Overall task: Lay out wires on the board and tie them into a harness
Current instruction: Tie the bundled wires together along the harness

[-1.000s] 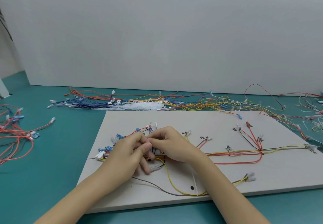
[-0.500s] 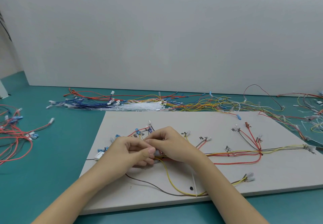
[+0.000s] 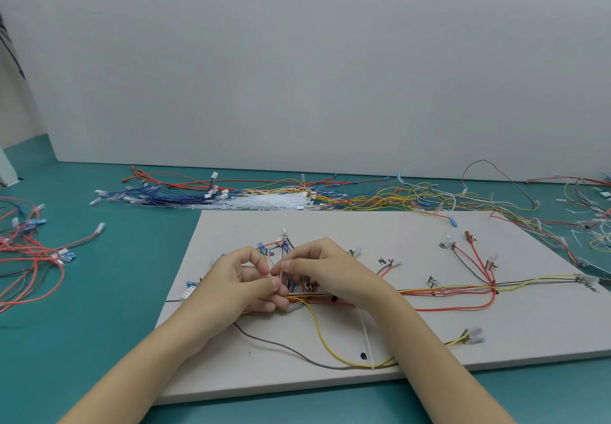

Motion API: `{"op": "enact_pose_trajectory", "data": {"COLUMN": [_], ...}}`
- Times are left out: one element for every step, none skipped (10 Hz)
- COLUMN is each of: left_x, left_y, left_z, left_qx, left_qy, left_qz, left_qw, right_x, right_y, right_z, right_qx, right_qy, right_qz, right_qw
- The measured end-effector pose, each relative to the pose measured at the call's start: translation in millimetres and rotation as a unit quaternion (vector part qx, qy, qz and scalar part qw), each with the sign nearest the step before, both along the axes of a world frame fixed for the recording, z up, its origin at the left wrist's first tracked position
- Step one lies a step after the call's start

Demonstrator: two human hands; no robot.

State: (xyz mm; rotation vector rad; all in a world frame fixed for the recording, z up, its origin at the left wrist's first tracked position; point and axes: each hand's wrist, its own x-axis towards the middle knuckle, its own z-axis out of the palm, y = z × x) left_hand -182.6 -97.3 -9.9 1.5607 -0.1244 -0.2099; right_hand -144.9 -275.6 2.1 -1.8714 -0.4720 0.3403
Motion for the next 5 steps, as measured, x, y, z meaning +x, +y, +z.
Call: {"op": "enact_pose_trajectory", "data": {"left_x": [0.4,-0.1,-1.1,-2.0,-2.6], "left_y": [-0.1,-0.3,-0.9,-1.2,-1.5], "left_z": [-0.2,0.6,1.6,2.6,2.9], "left_qx": [0.000,0.001,0.003,0.002,0.005], "left_qy": [-0.001,-0.004,-0.006,-0.008,-0.009], "left_qz": [0.000,0.003,0.003,0.003,0.003], "left_qw": [1.000,1.000,1.000,1.000,1.000], "right_x": [-0.9,-1.4,-2.0,-2.3,-2.7], "right_y": [0.4,1.2,1.7,1.9,2.2], "right_z": [1.5,1.9,2.1,3.2,3.4], "right_qx": [0.002,-0.001,-0.009,-0.013,-0.014], "right_qy": [0.002,0.003,0.001,0.000,0.000], "right_qz": [-0.002,-0.006,-0.008,-0.006,-0.004], "right_qw": [1.000,1.000,1.000,1.000,1.000]}}
